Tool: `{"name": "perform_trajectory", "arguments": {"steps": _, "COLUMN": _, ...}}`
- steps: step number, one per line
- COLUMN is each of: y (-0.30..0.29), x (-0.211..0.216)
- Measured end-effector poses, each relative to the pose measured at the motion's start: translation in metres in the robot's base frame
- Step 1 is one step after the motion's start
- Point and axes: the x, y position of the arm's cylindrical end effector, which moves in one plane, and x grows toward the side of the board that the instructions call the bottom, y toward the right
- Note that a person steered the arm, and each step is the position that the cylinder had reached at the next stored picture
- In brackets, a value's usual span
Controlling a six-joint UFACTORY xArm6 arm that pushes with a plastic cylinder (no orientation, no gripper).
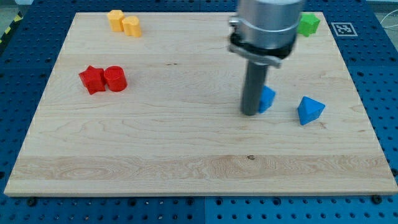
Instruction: Push the blue triangle a bit right
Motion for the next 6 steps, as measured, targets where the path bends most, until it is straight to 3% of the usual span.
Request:
{"name": "perform_trajectory", "arguments": {"steps": 1, "y": 0.026, "x": 0.000}}
{"name": "perform_trajectory", "arguments": {"steps": 3, "y": 0.014, "x": 0.022}}
{"name": "perform_trajectory", "arguments": {"steps": 5, "y": 0.099, "x": 0.024}}
{"name": "perform_trajectory", "arguments": {"steps": 6, "y": 0.111, "x": 0.024}}
